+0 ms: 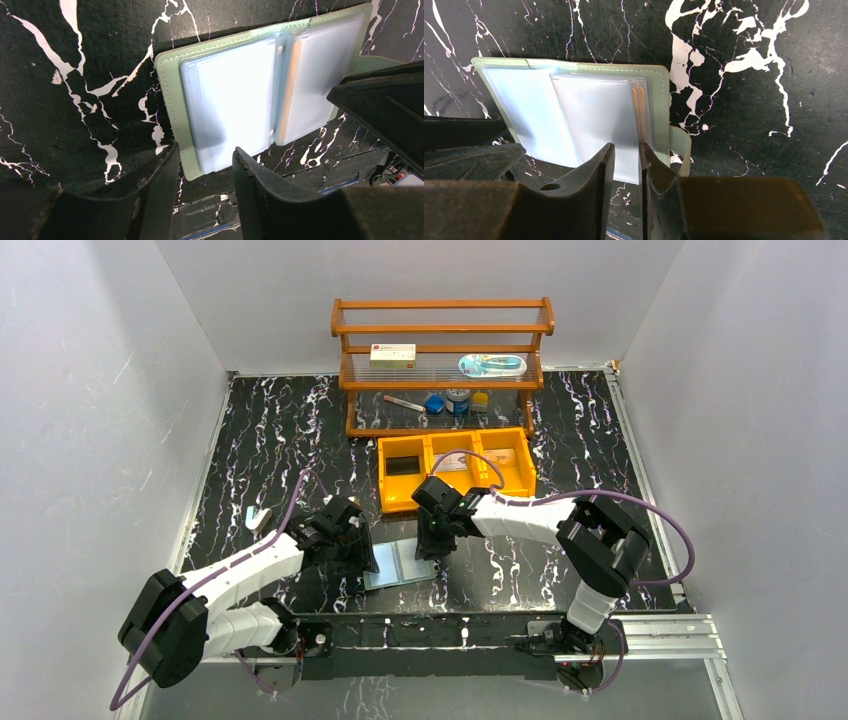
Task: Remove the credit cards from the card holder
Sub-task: Remove the credit card from the card holder.
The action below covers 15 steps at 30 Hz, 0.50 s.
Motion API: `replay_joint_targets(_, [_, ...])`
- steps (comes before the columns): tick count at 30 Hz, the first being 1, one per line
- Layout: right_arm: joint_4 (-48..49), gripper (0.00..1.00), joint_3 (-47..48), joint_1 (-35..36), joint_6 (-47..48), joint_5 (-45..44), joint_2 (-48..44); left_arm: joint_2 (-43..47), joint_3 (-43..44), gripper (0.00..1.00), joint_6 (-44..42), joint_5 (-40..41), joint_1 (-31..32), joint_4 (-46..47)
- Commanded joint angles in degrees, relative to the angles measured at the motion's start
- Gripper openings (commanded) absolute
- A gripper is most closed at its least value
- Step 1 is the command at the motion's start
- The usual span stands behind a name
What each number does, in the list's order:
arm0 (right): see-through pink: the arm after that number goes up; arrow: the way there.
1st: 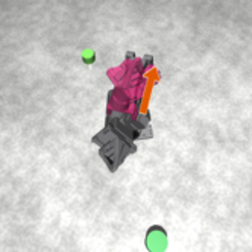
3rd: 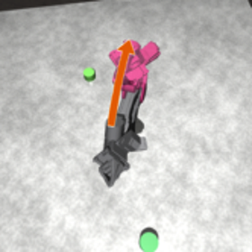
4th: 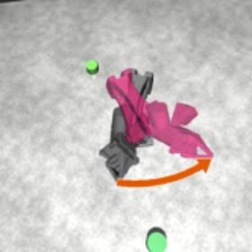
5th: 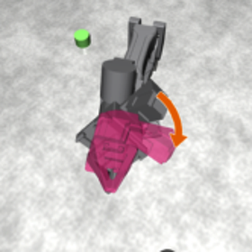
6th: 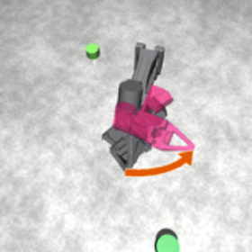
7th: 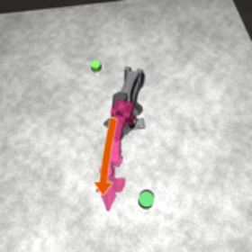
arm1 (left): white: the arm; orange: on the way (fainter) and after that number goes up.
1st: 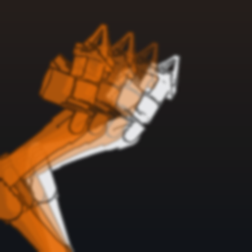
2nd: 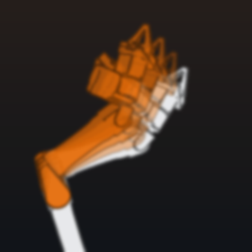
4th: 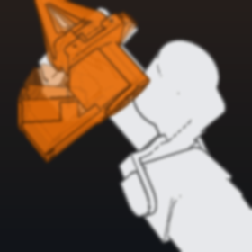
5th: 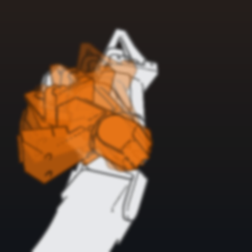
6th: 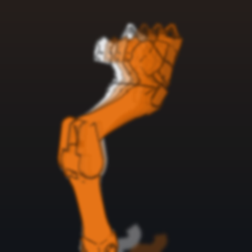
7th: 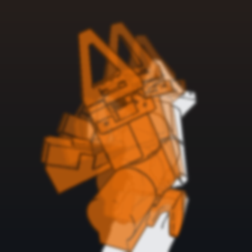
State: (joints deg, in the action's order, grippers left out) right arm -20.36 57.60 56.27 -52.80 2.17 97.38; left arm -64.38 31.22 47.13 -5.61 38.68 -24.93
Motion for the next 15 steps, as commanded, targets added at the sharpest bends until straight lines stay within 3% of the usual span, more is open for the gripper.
replay_joint_targets(1, [1.9, 0.31, 0.6, 0.3, -0.3, 0.8, -0.2, 0.5, -0.5, 0.40, -1.3, -2.9, -0.4, 1.3])
replay_joint_targets(15, [2.7, 0.29, 2.7, 0.4, 0.1, 2.3, -4.5, -0.6, 0.2, 0.34, -2.0, -2.9, -0.4, 2.3])
